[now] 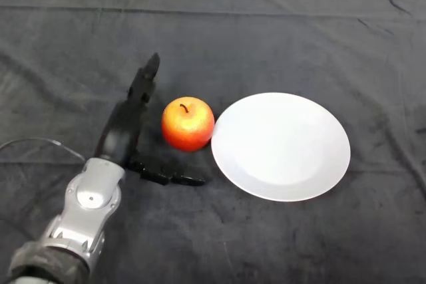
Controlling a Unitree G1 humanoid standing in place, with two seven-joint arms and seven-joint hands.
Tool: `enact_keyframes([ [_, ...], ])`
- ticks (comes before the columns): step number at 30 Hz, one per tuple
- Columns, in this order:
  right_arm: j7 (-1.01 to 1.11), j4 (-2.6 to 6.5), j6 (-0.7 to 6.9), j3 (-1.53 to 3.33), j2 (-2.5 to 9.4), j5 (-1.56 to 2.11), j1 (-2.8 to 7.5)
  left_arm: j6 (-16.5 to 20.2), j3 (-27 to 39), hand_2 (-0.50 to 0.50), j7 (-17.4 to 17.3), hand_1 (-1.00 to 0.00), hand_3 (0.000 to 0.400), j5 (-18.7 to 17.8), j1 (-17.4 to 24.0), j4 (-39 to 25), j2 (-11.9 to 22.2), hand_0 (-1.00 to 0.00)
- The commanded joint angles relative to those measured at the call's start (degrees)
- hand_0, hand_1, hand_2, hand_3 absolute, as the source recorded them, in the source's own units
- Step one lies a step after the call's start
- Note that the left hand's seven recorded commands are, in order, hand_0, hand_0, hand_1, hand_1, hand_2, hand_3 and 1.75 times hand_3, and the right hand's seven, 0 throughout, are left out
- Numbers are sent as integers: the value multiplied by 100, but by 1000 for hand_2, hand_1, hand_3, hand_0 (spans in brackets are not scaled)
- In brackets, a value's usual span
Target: Move the apple to the plate
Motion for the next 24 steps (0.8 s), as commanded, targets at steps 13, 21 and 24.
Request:
enact_keyframes([
  [13,-58,-172,3,-77,-154,155,-205,-88,-564,-176,151,0,141,-213,-820,1115,-301,-353],
  [21,-52,-153,4,-79,-162,157,-211,-183,-865,0,309,-1000,400,-221,-976,1377,-370,-1000],
  [24,-49,-147,4,-80,-165,158,-214,-246,-985,0,404,-1000,400,-178,-1014,1421,-368,-1000],
])
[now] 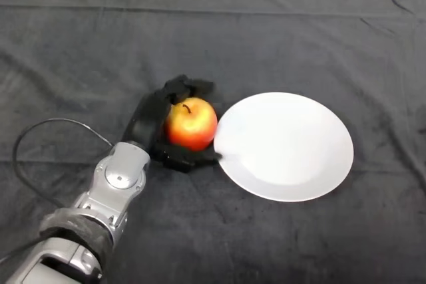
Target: Move the apple to the plate
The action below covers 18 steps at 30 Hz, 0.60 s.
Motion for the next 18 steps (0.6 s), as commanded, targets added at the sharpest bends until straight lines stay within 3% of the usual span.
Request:
enact_keyframes([
  [1,-48,-144,4,-81,-166,158,-214,-167,-242,0,18,-1000,400,28,-339,224,-103,-1000],
  [11,-41,-126,3,-82,-173,159,-221,-225,-377,0,155,-1000,400,152,-527,23,120,-1000],
  [18,-38,-123,2,-82,-173,158,-221,44,-366,0,337,-1000,400,291,-403,-1005,372,-1000],
])
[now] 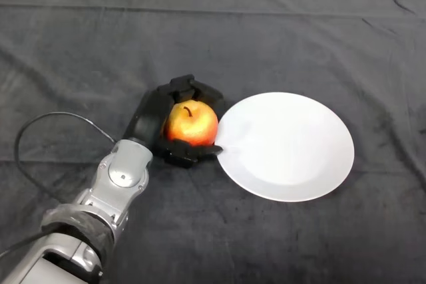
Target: Move the apple to the plate
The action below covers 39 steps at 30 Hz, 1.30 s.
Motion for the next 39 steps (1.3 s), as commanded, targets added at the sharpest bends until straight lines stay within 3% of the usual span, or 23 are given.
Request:
enact_keyframes([
  [1,-39,-124,1,-82,-173,158,-221,68,-243,0,141,-1000,400,166,-321,-524,268,-1000],
  [10,-43,-141,-2,-78,-163,156,-214,668,-539,0,653,-1000,400,579,106,-2218,195,-1000],
  [14,-47,-152,-4,-75,-159,155,-210,770,-825,0,857,-1000,400,712,148,-2462,59,-1000],
  [22,-50,-162,-5,-72,-156,154,-207,611,-1465,0,1104,-1000,400,647,-70,-1974,-182,-1000],
  [39,-44,-139,-1,-76,-168,157,-216,342,-2714,0,1152,-1000,400,-119,-520,-687,-460,-1000],
])
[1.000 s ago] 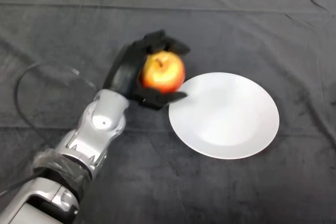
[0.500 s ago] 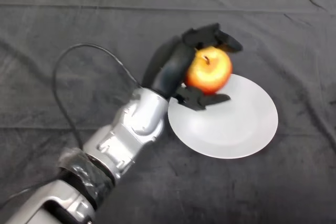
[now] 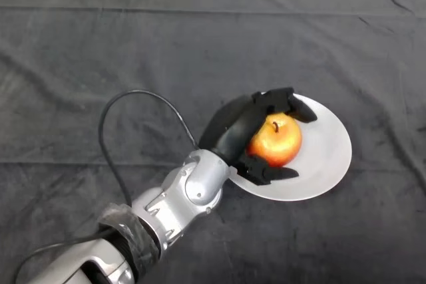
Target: Move the apple to the plate
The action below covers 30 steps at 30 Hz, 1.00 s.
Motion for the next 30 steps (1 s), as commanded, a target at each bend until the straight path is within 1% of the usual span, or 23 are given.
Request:
enact_keyframes([
  [1,-41,-137,-1,-76,-169,157,-216,-125,-238,0,3,-1000,400,-119,-523,240,-50,-1000],
  [11,-33,-114,1,-80,-179,159,-225,-128,-666,0,-77,-1000,400,-509,-684,553,-101,-1000],
  [12,-32,-112,1,-80,-180,159,-226,-129,-694,-10,-92,-980,400,-550,-707,577,-102,-1000],
  [14,-31,-108,1,-81,-181,160,-227,-133,-731,-302,-115,-396,400,-610,-744,613,-103,-1000],
  [15,-30,-106,1,-81,-182,160,-228,-138,-749,-398,-125,0,318,-642,-762,632,-103,-796],
  [16,-29,-104,1,-81,-183,160,-228,-145,-766,-235,-132,0,188,-670,-776,648,-102,-471],
  [18,-28,-100,1,-82,-185,160,-230,-162,-794,0,-138,0,0,-717,-797,673,-101,0],
  [26,-22,-87,0,-83,-190,159,-234,-253,-811,0,-170,0,0,-880,-866,718,-47,0],
  [30,-20,-82,0,-84,-192,159,-236,-364,-642,0,-274,0,0,-963,-890,652,140,0],
])
